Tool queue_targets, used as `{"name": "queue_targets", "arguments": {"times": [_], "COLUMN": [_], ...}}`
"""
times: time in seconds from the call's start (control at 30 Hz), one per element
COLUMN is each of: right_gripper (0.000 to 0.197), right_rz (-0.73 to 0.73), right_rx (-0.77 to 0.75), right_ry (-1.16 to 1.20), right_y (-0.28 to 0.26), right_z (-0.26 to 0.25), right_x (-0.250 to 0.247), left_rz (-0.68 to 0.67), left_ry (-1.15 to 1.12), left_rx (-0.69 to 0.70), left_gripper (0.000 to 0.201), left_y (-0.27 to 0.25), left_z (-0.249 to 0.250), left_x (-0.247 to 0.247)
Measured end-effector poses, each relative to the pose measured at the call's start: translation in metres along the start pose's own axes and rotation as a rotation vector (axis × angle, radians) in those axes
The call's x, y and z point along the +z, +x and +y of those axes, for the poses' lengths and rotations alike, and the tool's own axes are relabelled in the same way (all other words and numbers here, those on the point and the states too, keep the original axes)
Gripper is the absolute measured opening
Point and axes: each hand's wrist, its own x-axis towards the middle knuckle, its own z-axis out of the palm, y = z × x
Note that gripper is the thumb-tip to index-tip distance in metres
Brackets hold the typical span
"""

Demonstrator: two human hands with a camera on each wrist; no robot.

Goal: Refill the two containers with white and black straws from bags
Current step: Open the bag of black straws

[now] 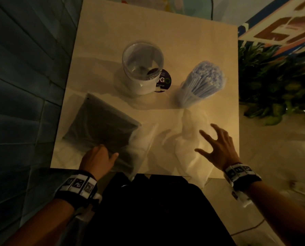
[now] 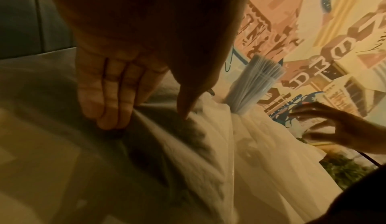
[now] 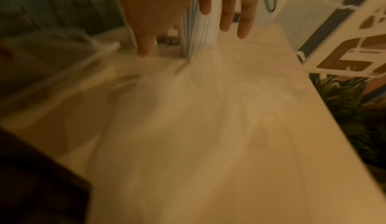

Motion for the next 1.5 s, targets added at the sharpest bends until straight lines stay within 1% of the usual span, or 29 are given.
{"name": "queue_targets", "arguments": {"times": [0.03, 0.07, 0.1, 0.13, 0.17, 0.2, 0.27, 0.3, 0.33, 0.37, 0.43, 0.5, 0.57, 0.6, 0.67, 0.7, 0.73, 0.77, 0.83, 0.9, 0.93, 1.03, 1.13, 1.23, 1.33, 1.5], "right_gripper": [0.069, 0.06, 0.05, 0.042, 0.035, 0.032, 0.033, 0.036, 0.038, 0.04, 0.043, 0.042, 0.033, 0.031, 0.025, 0.021, 0.021, 0.023, 0.025, 0.025, 0.026, 0.028, 0.028, 0.035, 0.035, 0.025], "right_rz": [0.105, 0.183, 0.212, 0.164, 0.047, -0.113, -0.45, -0.578, -0.667, -0.724, -0.808, -0.871, -0.869, -0.853, -0.818, -0.806, -0.798, -0.795, -0.806, -0.821, -0.831, -0.868, -0.889, -0.861, -0.837, -0.819], "right_rx": [0.013, 0.011, -0.004, -0.023, -0.037, -0.05, -0.09, -0.108, -0.117, -0.107, -0.03, 0.042, 0.093, 0.11, 0.108, 0.088, 0.06, 0.031, -0.044, -0.113, -0.142, -0.174, -0.195, -0.238, -0.199, -0.169], "right_ry": [0.045, 0.111, 0.194, 0.291, 0.384, 0.449, 0.473, 0.467, 0.479, 0.521, 0.679, 0.834, 0.957, 1.001, 1.064, 1.084, 1.087, 1.085, 1.06, 1.026, 1.011, 0.988, 0.963, 0.886, 0.879, 0.877], "right_y": [-0.002, 0.0, 0.003, 0.008, 0.013, 0.02, 0.037, 0.044, 0.05, 0.054, 0.058, 0.058, 0.056, 0.054, 0.051, 0.049, 0.048, 0.048, 0.048, 0.047, 0.046, 0.043, 0.044, 0.044, 0.041, 0.045], "right_z": [-0.009, -0.02, -0.033, -0.047, -0.063, -0.079, -0.108, -0.12, -0.13, -0.139, -0.154, -0.165, -0.17, -0.172, -0.173, -0.173, -0.173, -0.174, -0.178, -0.185, -0.188, -0.198, -0.205, -0.21, -0.218, -0.223], "right_x": [-0.005, -0.008, -0.011, -0.012, -0.012, -0.011, 0.002, 0.013, 0.025, 0.037, 0.058, 0.073, 0.079, 0.079, 0.079, 0.076, 0.072, 0.067, 0.055, 0.046, 0.044, 0.04, 0.031, 0.022, 0.022, 0.016], "left_rz": [0.0, 0.001, 0.002, 0.0, -0.005, -0.004, 0.035, 0.063, 0.08, 0.084, 0.076, 0.1, 0.154, 0.184, 0.216, 0.195, 0.132, 0.045, -0.128, -0.245, -0.255, -0.137, -0.051, -0.042, -0.064, -0.086], "left_ry": [0.006, 0.005, -0.003, -0.017, -0.041, -0.081, -0.153, -0.175, -0.186, -0.191, -0.205, -0.289, -0.444, -0.504, -0.541, -0.542, -0.546, -0.545, -0.567, -0.772, -0.888, -1.143, -1.271, -1.286, -1.28, -1.234], "left_rx": [0.029, 0.057, 0.09, 0.124, 0.153, 0.168, 0.183, 0.192, 0.191, 0.192, 0.188, 0.178, 0.15, 0.136, 0.123, 0.122, 0.116, 0.126, 0.157, 0.094, 0.055, -0.012, -0.088, -0.123, -0.141, -0.157], "left_gripper": [0.052, 0.05, 0.053, 0.06, 0.068, 0.074, 0.077, 0.077, 0.076, 0.075, 0.073, 0.073, 0.066, 0.058, 0.031, 0.019, 0.011, 0.007, 0.016, 0.025, 0.027, 0.016, 0.011, 0.014, 0.016, 0.017], "left_y": [0.0, 0.002, 0.005, 0.007, 0.01, 0.012, 0.016, 0.017, 0.02, 0.022, 0.022, 0.02, 0.011, 0.007, -0.004, -0.009, -0.013, -0.015, -0.019, -0.021, -0.023, -0.027, -0.033, -0.039, -0.042, -0.041], "left_z": [0.001, 0.0, -0.001, -0.002, -0.002, -0.001, 0.002, 0.004, 0.007, 0.009, 0.012, 0.011, 0.01, 0.008, 0.006, 0.006, 0.007, 0.008, 0.014, 0.025, 0.031, 0.041, 0.038, 0.034, 0.034, 0.037], "left_x": [-0.001, 0.0, 0.003, 0.007, 0.011, 0.015, 0.022, 0.026, 0.028, 0.031, 0.035, 0.04, 0.043, 0.045, 0.051, 0.055, 0.059, 0.064, 0.072, 0.076, 0.077, 0.079, 0.078, 0.079, 0.079, 0.07]}}
